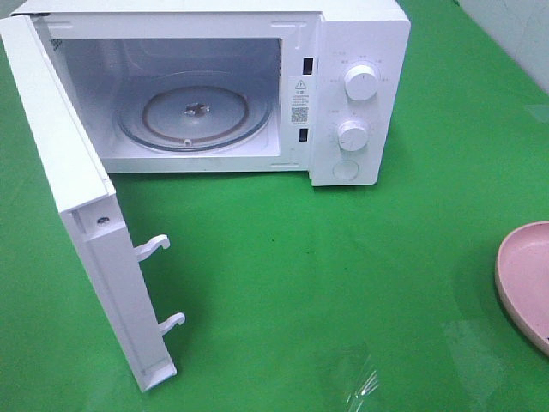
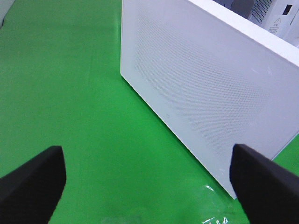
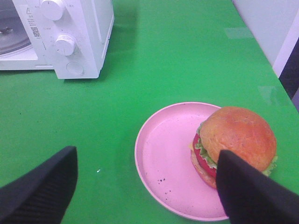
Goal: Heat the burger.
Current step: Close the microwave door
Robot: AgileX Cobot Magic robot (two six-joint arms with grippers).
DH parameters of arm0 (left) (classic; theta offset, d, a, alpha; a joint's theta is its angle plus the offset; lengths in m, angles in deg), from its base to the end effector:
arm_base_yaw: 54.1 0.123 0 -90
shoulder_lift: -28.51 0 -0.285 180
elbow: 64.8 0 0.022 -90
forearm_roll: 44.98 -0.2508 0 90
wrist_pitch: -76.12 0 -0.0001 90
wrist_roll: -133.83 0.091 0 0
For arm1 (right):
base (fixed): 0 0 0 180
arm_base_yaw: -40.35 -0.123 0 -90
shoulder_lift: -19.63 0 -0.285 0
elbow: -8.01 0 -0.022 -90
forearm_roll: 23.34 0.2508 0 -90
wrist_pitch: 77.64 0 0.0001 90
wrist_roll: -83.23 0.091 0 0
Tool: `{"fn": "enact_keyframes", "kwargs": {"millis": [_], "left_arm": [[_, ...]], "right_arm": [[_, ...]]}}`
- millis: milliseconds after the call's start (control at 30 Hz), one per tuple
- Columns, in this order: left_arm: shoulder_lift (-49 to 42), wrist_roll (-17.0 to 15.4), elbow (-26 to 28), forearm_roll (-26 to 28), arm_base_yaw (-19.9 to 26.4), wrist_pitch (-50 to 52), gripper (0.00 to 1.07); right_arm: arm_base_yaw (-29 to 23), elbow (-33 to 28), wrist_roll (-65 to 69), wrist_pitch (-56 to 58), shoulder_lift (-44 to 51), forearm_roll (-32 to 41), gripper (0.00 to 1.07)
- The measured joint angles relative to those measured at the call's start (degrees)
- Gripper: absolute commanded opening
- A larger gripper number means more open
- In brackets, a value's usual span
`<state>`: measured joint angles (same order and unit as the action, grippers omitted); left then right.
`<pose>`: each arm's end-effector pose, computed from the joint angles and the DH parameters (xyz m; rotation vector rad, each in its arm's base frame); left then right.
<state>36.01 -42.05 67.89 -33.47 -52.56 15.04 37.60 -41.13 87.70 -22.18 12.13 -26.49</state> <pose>-0.0089 -0.0161 0.2842 0.0583 2.0103 -0.1763 -0.0008 -0.0042 0.2823 0.0287 1.9552 0.0182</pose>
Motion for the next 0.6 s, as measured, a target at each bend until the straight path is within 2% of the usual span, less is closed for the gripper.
{"fn": "enact_keyframes", "kwargs": {"millis": [600], "left_arm": [[0.0, 0.0, 0.0, 0.0, 0.0, 0.0, 0.87]], "right_arm": [[0.0, 0.0, 0.0, 0.0, 0.0, 0.0, 0.76]]}}
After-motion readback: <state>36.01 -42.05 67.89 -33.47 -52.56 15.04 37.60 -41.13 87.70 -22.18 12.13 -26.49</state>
